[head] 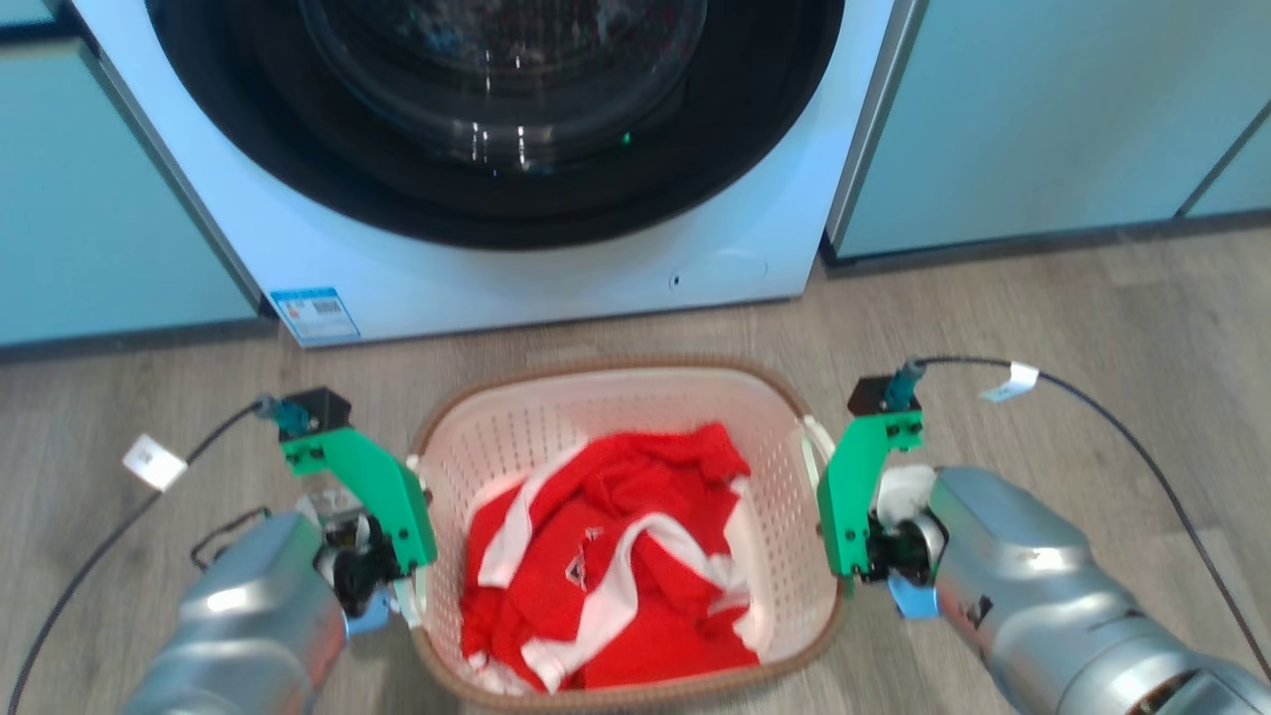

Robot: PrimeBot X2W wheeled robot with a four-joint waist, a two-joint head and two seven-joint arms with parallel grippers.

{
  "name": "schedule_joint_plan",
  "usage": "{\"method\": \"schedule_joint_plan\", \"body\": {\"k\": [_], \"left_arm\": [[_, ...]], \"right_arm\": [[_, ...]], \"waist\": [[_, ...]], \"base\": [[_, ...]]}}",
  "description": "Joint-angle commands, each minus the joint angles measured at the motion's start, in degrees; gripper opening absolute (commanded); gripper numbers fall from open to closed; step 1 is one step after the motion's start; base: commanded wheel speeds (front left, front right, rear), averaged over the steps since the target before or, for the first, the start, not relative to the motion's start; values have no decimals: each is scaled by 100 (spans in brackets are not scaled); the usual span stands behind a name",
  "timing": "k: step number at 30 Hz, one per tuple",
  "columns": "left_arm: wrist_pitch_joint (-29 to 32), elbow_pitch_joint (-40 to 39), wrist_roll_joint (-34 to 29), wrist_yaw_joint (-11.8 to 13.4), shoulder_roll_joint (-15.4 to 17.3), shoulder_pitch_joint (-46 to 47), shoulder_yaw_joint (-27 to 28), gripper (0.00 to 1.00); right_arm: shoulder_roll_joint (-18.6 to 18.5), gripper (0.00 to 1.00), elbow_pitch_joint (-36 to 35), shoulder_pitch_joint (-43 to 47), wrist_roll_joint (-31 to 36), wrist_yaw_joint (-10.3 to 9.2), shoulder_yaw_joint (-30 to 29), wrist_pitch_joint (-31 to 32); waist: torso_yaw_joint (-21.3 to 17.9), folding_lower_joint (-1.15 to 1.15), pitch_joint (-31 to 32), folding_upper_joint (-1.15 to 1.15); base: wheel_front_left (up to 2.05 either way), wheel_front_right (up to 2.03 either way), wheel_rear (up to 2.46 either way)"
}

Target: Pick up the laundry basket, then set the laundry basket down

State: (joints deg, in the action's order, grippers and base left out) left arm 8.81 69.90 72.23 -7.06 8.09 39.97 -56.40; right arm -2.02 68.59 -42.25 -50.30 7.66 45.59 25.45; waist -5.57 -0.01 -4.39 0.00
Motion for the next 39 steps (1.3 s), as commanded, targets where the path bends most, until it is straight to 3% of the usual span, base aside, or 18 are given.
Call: {"method": "schedule_joint_plan", "body": {"k": [1,13,39], "left_arm": [[-19,7,131,-43,251,266,208,0],[255,21,312,-43,213,99,175,0],[275,45,455,-43,244,60,97,0]], "right_arm": [[-86,0,90,147,-12,-17,91,76],[-86,0,149,178,-271,-17,220,450],[-86,0,252,148,-532,-17,440,455]], "waist": [[-17,1,179,0],[5,1,502,0],[-23,1,538,0]], "base": [[0,0,0],[0,0,0],[0,0,0]]}}
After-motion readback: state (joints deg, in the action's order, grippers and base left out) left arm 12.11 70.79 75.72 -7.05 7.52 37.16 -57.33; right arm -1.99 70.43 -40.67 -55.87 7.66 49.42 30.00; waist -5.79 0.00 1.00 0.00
